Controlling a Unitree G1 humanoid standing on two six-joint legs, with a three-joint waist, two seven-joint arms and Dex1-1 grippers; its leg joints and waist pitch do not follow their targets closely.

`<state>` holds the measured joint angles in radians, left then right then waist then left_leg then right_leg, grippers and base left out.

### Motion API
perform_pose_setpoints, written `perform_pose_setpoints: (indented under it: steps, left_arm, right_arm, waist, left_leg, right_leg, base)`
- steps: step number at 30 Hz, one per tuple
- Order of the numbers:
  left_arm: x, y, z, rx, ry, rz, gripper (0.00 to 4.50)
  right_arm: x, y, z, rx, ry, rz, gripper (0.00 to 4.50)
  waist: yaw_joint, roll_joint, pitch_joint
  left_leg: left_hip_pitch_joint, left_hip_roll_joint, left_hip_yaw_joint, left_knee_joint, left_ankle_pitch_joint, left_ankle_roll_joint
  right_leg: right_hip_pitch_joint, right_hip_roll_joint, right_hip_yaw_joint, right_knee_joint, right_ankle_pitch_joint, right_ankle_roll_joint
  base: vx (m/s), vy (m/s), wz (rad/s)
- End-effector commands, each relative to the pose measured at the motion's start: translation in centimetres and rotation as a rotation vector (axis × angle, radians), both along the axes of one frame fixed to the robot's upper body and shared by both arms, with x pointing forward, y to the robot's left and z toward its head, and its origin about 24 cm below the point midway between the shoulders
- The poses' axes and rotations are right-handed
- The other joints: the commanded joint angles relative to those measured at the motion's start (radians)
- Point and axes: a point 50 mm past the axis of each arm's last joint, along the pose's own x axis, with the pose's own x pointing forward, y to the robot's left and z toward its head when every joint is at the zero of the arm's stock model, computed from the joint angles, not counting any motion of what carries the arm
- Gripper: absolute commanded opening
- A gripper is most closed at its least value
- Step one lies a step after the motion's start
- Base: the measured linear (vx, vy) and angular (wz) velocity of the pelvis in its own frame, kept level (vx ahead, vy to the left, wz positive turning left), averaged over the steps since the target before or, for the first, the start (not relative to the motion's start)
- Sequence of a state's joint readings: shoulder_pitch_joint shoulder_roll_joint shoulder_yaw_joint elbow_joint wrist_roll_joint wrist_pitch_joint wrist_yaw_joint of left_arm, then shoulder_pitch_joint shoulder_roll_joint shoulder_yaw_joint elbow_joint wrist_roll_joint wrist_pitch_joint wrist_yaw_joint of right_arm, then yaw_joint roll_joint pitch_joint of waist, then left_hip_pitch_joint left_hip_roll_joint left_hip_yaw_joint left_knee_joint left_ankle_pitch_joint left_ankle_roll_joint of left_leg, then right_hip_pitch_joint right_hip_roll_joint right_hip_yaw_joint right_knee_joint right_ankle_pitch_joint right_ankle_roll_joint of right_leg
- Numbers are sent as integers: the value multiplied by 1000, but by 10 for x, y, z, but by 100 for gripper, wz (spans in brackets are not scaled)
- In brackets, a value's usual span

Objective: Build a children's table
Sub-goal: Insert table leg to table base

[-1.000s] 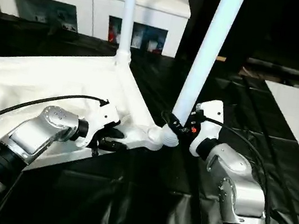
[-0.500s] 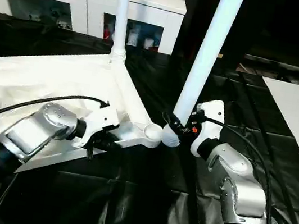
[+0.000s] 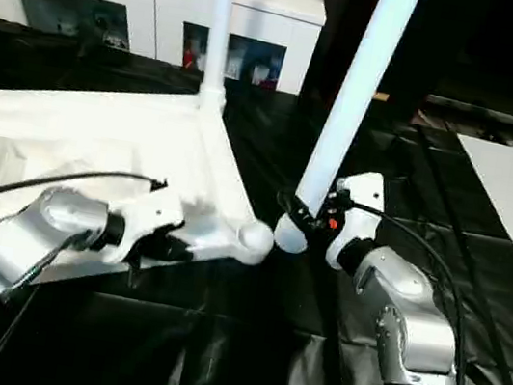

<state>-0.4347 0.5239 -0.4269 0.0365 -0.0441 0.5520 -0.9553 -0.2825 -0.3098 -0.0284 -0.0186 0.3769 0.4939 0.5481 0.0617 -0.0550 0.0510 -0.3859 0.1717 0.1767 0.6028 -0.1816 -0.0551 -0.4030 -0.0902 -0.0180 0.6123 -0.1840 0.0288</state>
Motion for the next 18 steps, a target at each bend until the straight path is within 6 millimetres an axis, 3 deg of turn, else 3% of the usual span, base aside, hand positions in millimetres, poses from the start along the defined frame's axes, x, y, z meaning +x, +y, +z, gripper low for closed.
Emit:
perform_pose_setpoints:
  steps: [1, 2, 6, 13, 18]
  left_arm:
    - [-9, -5, -7, -13, 26, -78, 0]
    - [-11, -4, -5, -30, 19, -91, 0]
    - [-8, 1, -2, -21, 8, -63, 0]
    - [-7, 2, 0, -21, 1, -85, 0]
    - [-8, 2, 1, -17, 5, -101, 0]
  right_arm:
    - [2, 3, 7, 33, -6, 26, 186]
    - [-2, 10, 5, 74, 40, 105, 186]
    - [-12, 21, 1, 116, 119, 244, 186]
    - [-6, 24, -10, 62, 158, 270, 186]
    - [4, 22, -10, 41, 163, 247, 186]
  waist:
    - [2, 4, -59]
    - [1, -1, -60]
    - [5, 1, -58]
    - [2, 3, -57]
    - [2, -1, -59]
  left_leg:
    - [19, 46, -14, -90, -246, -13]
    - [22, 46, -11, -88, -238, -11]
    - [24, 48, -11, -89, -235, -1]
    - [22, 46, -12, -91, -263, -31]
    - [22, 46, -10, -89, -239, -29]
  right_leg:
    - [31, -39, 22, -69, -228, -182]
    - [30, -37, 23, -67, -208, -186]
    - [30, -38, 23, -64, -202, -193]
    - [26, -41, 23, -69, -261, -179]
    - [28, -40, 24, -65, -228, -189]
  base:
    - [0, 0, 0]
    - [0, 0, 0]
    - [0, 0, 0]
    - [0, 0, 0]
    - [0, 0, 0]
